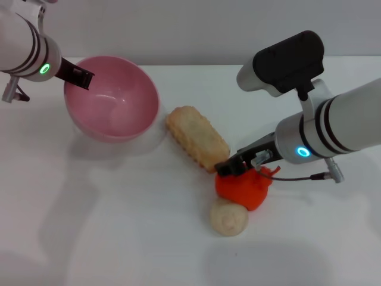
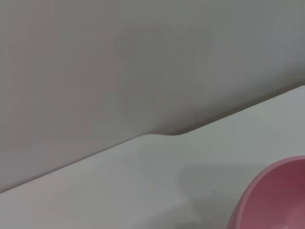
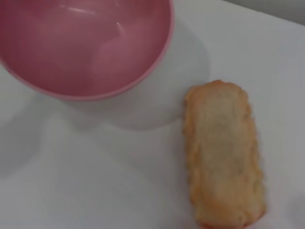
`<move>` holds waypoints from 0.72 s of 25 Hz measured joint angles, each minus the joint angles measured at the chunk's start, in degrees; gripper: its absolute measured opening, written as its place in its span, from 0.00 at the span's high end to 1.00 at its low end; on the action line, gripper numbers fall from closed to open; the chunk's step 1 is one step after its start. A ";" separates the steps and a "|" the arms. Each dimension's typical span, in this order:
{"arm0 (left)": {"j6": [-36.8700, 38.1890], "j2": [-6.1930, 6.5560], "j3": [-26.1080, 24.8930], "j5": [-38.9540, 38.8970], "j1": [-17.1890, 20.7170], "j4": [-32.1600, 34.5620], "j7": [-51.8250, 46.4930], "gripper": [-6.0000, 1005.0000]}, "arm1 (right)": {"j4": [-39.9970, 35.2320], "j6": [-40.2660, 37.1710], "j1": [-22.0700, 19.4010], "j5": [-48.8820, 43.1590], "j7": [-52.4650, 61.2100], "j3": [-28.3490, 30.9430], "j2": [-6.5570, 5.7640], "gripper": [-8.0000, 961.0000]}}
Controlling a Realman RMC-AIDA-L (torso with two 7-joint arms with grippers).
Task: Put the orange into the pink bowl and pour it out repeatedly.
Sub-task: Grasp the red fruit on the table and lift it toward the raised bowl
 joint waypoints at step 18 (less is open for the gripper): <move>-0.40 -0.07 0.76 0.01 -0.09 0.46 0.07 0.96 | 4.25 -1.62 0.28 2.35 -3.80 -1.23 -0.36 0.39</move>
